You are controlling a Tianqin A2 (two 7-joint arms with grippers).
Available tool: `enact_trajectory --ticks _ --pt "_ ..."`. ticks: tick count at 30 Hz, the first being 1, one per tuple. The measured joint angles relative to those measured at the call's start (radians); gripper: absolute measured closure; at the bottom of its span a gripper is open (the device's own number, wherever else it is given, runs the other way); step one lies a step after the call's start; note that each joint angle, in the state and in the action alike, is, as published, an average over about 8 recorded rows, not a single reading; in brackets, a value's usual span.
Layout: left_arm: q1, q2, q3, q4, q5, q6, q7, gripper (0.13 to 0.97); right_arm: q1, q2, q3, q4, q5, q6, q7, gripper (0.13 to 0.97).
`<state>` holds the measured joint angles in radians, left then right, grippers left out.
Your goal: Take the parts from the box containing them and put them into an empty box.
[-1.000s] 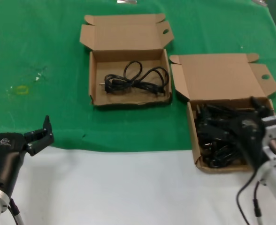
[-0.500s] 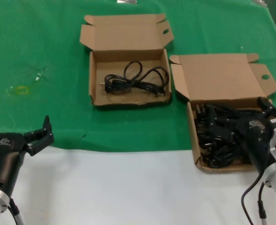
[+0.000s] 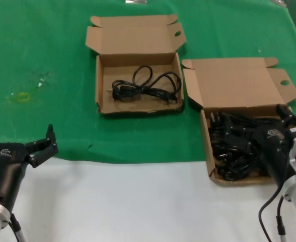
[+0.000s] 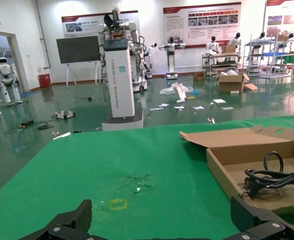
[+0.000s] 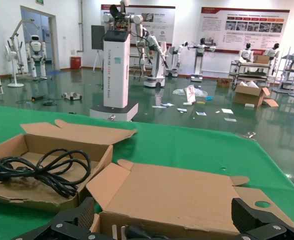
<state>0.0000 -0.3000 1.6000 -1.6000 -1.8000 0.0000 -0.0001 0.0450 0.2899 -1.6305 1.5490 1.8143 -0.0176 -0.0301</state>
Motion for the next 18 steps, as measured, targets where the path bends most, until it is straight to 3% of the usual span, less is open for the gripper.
enact_trajectory --ticks 18 --pt "0.0 0.0 0.0 0.0 0.0 0.0 0.0 0.132 0.0 0.0 0.0 0.0 0.0 0.0 0.0 0.129"
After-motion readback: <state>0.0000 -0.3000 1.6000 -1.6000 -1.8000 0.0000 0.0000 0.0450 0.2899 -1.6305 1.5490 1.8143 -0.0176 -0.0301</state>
